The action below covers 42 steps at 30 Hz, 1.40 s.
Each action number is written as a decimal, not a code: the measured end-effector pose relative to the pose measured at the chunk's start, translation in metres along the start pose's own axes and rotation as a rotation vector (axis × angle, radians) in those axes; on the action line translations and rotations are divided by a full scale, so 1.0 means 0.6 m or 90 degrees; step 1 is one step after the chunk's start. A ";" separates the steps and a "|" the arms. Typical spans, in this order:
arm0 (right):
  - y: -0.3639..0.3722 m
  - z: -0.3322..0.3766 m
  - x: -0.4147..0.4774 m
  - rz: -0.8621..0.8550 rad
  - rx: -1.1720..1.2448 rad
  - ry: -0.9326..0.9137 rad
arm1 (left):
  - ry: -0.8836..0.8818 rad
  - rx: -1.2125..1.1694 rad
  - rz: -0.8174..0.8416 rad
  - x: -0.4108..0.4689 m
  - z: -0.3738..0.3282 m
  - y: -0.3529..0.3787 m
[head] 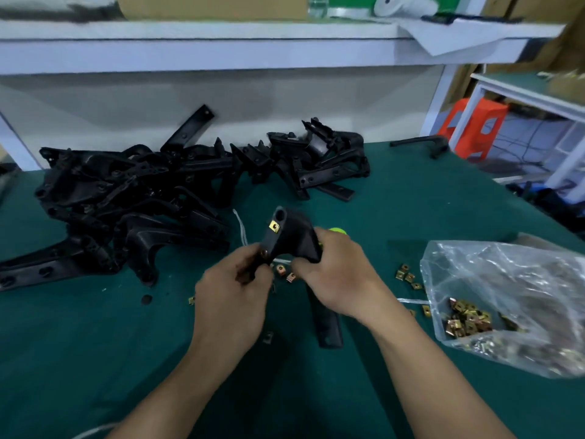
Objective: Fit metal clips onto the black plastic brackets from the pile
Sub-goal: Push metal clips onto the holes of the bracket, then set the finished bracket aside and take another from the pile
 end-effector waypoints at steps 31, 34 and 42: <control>-0.690 -0.256 -0.278 -0.681 0.683 0.367 | -0.159 -0.254 0.597 -0.085 -0.488 0.573; -0.677 -0.318 -0.241 -0.681 0.482 0.470 | -0.047 -0.161 0.582 -0.086 -0.462 0.597; -0.542 -0.265 -0.134 -0.645 0.203 0.331 | 0.003 -0.219 0.474 -0.034 -0.398 0.554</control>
Point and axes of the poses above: each hand's wrist, its own x-axis towards the middle knuckle, its own y-axis out of the palm, z = x × y, the point moved 3 cm from there along x, towards the middle knuckle, and after that the axes turned 9 degrees about x, right-handed, at the moved point
